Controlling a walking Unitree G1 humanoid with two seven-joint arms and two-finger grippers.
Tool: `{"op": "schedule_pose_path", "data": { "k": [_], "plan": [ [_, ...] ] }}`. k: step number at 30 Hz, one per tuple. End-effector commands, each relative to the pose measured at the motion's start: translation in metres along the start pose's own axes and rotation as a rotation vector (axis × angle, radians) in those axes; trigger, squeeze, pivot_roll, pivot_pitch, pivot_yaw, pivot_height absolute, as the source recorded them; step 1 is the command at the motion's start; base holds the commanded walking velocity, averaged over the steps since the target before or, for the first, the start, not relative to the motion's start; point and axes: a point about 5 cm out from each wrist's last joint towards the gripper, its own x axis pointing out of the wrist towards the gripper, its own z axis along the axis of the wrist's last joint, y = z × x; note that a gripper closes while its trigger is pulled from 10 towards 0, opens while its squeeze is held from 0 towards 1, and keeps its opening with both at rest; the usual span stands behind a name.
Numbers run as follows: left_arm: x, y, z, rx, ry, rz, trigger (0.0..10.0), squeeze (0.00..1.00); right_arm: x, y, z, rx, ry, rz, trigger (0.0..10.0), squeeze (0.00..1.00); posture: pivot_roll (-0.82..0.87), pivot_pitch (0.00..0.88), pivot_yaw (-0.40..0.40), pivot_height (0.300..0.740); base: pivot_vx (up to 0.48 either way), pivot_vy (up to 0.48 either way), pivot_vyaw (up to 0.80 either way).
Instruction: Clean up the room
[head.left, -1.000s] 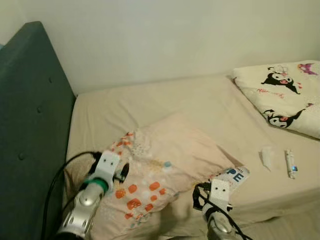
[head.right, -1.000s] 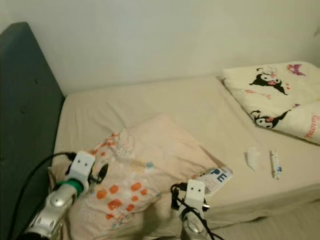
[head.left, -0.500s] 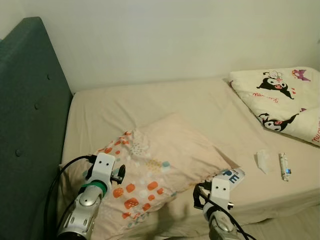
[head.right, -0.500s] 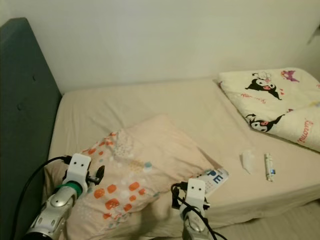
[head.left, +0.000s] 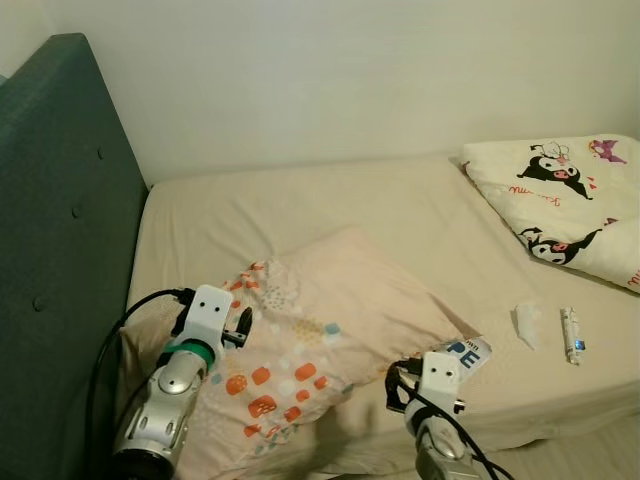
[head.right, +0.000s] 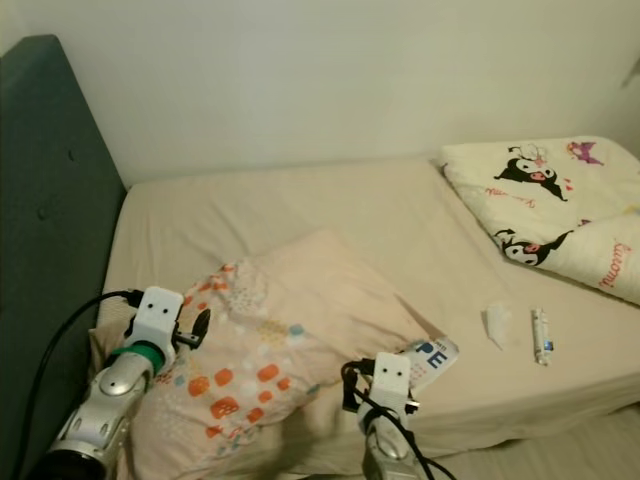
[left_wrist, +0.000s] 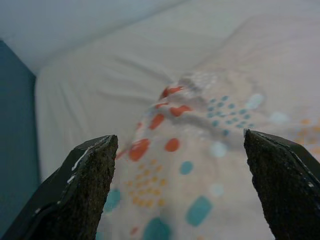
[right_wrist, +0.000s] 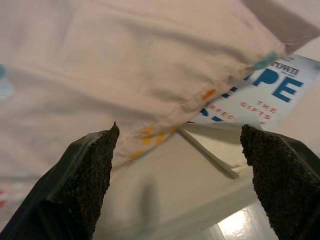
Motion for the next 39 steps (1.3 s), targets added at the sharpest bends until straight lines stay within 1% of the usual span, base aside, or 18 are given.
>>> {"op": "schedule_pose_path", "data": {
  "k": [1, 2, 3, 4, 5, 9, 14, 17, 20, 23, 24, 25, 28, 31, 39],
  "plan": [
    [0.001, 0.009, 0.001, 0.009, -0.007, 0.025, 10.0, 0.0, 0.002, 0.005, 0.01, 0.01, -0.044, 0.02, 10.0, 0.0, 0.16, 0.0, 0.039, 0.74, 0.0, 0.0, 0.0],
    [0.002, 0.013, 0.002, 0.01, -0.008, 0.038, 10.0, 0.0, 0.004, 0.007, 0.015, 0.004, -0.062, 0.031, 10.0, 0.0, 0.16, 0.0, 0.031, 0.74, 0.0, 0.0, 0.0],
    [0.002, 0.013, 0.002, 0.01, -0.008, 0.038, 10.0, 0.0, 0.004, 0.007, 0.015, 0.004, -0.062, 0.031, 10.0, 0.0, 0.16, 0.0, 0.031, 0.74, 0.0, 0.0, 0.0],
    [0.001, 0.015, 0.001, -0.003, -0.006, 0.049, 10.0, 0.0, 0.005, 0.009, 0.021, 0.0, -0.079, 0.042, 10.0, 0.0, 0.16, 0.004, 0.023, 0.74, 0.0, 0.0, 0.0],
    [0.0, 0.016, 0.001, -0.026, -0.006, 0.059, 10.0, 0.0, 0.007, 0.011, 0.025, -0.002, -0.089, 0.048, 10.0, 0.0, 0.16, 0.006, 0.018, 0.74, 0.0, 0.0, 0.0],
    [-0.004, 0.015, 0.006, -0.049, -0.028, 0.079, 10.0, 0.0, 0.009, 0.011, 0.033, 0.0, -0.109, 0.065, 10.0, 0.0, 0.17, 0.013, 0.004, 0.74, 0.0, 0.0, 0.0],
    [-0.007, 0.013, 0.009, -0.043, -0.047, 0.064, 10.0, 0.0, 0.009, 0.014, 0.034, -0.013, -0.116, 0.081, 10.0, 0.0, 0.18, 0.018, 0.004, 0.74, 0.0, 0.0, 0.0],
    [-0.008, 0.013, 0.008, -0.044, -0.038, 0.05, 10.0, 0.0, 0.01, 0.017, 0.034, -0.01, -0.108, 0.086, 10.0, 0.0, 0.18, 0.036, 0.013, 0.74, 0.0, 0.0, 0.0],
    [-0.009, 0.014, 0.008, -0.055, -0.033, 0.039, 10.0, 0.0, 0.01, 0.018, 0.034, -0.007, -0.11, 0.089, 10.0, 0.0, 0.18, 0.033, 0.022, 0.74, 0.0, 0.0, 0.0],
    [-0.007, 0.013, 0.013, -0.054, -0.047, 0.009, 10.0, 0.0, 0.009, 0.02, 0.035, 0.011, -0.11, 0.089, 10.0, 0.0, 0.18, 0.041, 0.029, 0.74, 0.0, 0.0, 0.0],
    [-0.007, 0.013, 0.013, -0.054, -0.047, 0.009, 10.0, 0.0, 0.009, 0.02, 0.035, 0.011, -0.11, 0.089, 10.0, 0.0, 0.18, 0.041, 0.029, 0.74, 0.0, 0.0, 0.0],
    [-0.004, 0.013, 0.019, -0.057, -0.057, 0.006, 10.0, 0.0, 0.009, 0.02, 0.035, 0.012, -0.108, 0.089, 10.0, 0.0, 0.18, 0.057, 0.03, 0.74, 0.0, 0.0, 0.0],
    [-0.003, 0.013, 0.022, -0.068, -0.065, 0.009, 10.0, 0.0, 0.009, 0.021, 0.034, 0.013, -0.106, 0.089, 10.0, 0.0, 0.18, 0.049, 0.029, 0.74, 0.0, 0.0, 0.0],
    [-0.003, 0.013, 0.024, -0.091, -0.07, 0.013, 10.0, 0.0, 0.007, 0.023, 0.031, 0.008, -0.097, 0.092, 10.0, 0.0, 0.18, 0.043, 0.035, 0.74, 0.0, 0.0, 0.0],
    [-0.004, 0.01, 0.024, -0.097, -0.071, -0.005, 10.0, 0.0, 0.007, 0.022, 0.029, 0.002, -0.089, 0.087, 10.0, 0.0, 0.18, 0.036, 0.037, 0.74, 0.0, 0.0, 0.0]
  ]
}}
